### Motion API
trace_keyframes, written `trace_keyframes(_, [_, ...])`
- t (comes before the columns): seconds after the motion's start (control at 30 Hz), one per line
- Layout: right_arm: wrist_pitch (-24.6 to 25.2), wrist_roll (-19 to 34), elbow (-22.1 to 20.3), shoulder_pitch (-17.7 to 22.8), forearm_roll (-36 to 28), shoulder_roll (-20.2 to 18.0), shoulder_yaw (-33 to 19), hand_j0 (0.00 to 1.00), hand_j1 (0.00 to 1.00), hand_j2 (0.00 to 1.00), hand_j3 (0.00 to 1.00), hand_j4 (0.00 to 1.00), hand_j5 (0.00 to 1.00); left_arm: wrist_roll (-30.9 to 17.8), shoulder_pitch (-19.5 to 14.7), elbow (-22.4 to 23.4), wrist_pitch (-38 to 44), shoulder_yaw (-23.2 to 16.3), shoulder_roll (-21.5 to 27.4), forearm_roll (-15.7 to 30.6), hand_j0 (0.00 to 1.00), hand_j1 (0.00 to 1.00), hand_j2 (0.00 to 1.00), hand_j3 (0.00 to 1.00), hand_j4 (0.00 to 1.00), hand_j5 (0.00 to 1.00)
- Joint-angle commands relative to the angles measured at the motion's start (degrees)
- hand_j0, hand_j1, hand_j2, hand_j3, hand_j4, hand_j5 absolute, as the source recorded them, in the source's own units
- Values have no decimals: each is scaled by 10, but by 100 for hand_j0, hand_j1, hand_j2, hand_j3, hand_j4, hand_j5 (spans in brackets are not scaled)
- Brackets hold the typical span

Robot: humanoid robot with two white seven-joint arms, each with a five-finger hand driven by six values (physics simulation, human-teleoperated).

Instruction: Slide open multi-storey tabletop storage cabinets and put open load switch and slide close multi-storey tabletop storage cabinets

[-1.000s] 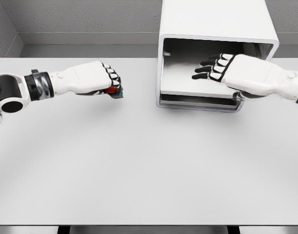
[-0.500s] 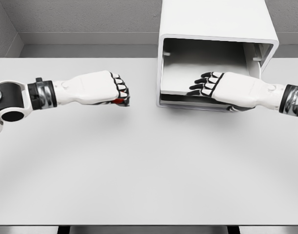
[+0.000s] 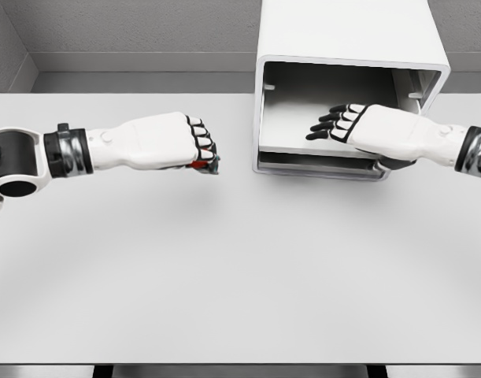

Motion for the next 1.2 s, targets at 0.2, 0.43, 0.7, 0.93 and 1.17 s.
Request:
trace_keyframes(0.2, [1, 3, 9, 5, 29, 18, 9, 99, 99, 99, 99, 99, 99, 1, -5, -19, 0, 13, 3, 6, 49, 49, 49, 49, 49, 49])
trace_keyframes(0.43, [1, 1, -42, 11, 23, -25, 10, 99, 99, 99, 99, 99, 99, 4, -16, -31, 0, 16, 3, 7, 49, 49, 49, 49, 49, 49])
trace_keyframes(0.7, [1, -2, -69, 25, 21, -62, 9, 99, 99, 99, 99, 99, 99, 4, -31, -46, 0, 16, 2, 15, 49, 49, 49, 49, 49, 49])
trace_keyframes(0.93, [1, -5, -99, 45, 8, -96, 7, 99, 99, 99, 99, 99, 99, 4, -45, -45, 0, 16, -2, 15, 49, 49, 49, 49, 49, 49])
trace_keyframes(1.17, [1, -5, -98, 48, -57, -117, 3, 99, 99, 99, 99, 99, 99, 4, -52, -45, 0, 16, -4, 15, 49, 49, 49, 49, 49, 49])
